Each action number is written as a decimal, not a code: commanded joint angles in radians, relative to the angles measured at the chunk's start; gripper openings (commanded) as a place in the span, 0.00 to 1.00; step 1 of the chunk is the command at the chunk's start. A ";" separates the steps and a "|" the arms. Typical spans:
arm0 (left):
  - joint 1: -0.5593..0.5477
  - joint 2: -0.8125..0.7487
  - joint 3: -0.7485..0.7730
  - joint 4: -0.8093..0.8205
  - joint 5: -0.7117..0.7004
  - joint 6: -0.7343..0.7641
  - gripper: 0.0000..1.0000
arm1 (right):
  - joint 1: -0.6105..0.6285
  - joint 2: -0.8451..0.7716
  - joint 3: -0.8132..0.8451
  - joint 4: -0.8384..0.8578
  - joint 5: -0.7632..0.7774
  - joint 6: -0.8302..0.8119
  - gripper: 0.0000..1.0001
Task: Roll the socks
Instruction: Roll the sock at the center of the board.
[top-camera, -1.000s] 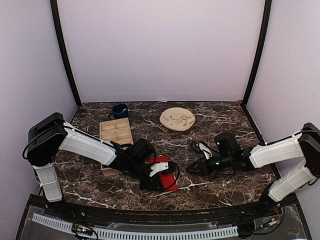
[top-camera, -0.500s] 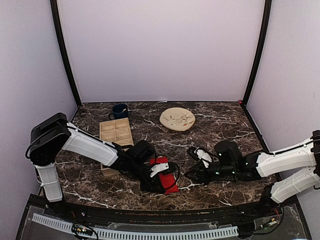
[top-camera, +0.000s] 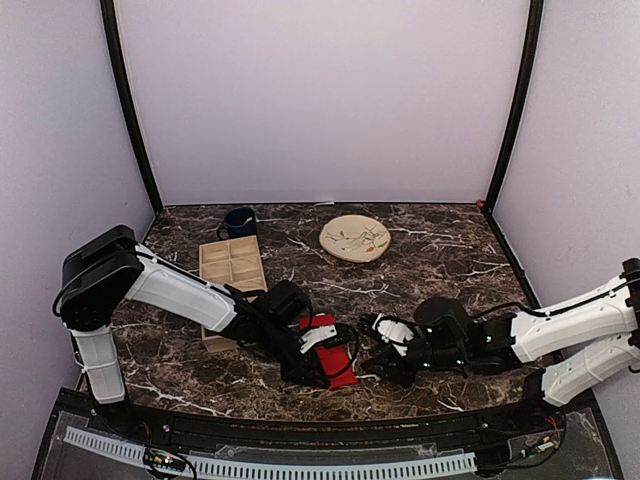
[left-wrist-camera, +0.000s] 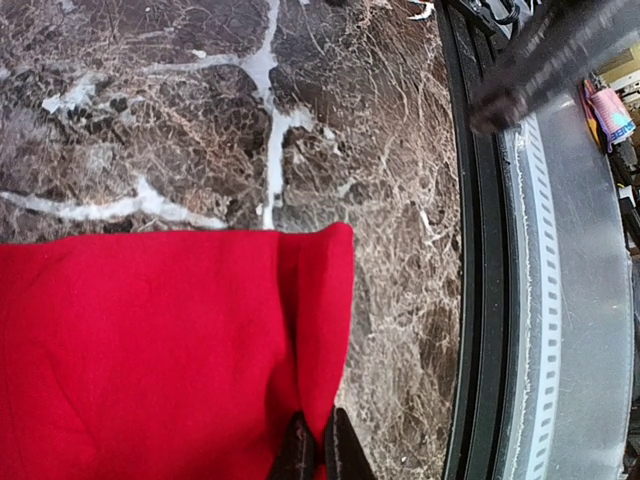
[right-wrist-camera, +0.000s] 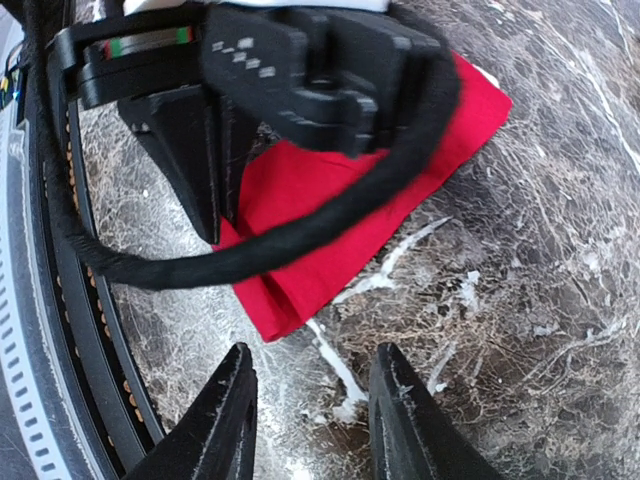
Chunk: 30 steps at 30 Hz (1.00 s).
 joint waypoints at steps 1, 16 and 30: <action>0.010 0.014 -0.018 -0.011 0.034 -0.028 0.00 | 0.056 0.028 0.037 -0.023 0.066 -0.056 0.35; 0.040 0.065 -0.014 -0.026 0.158 -0.064 0.00 | 0.212 0.204 0.157 -0.079 0.181 -0.187 0.34; 0.063 0.096 -0.014 -0.057 0.241 -0.060 0.00 | 0.246 0.275 0.212 -0.101 0.218 -0.266 0.33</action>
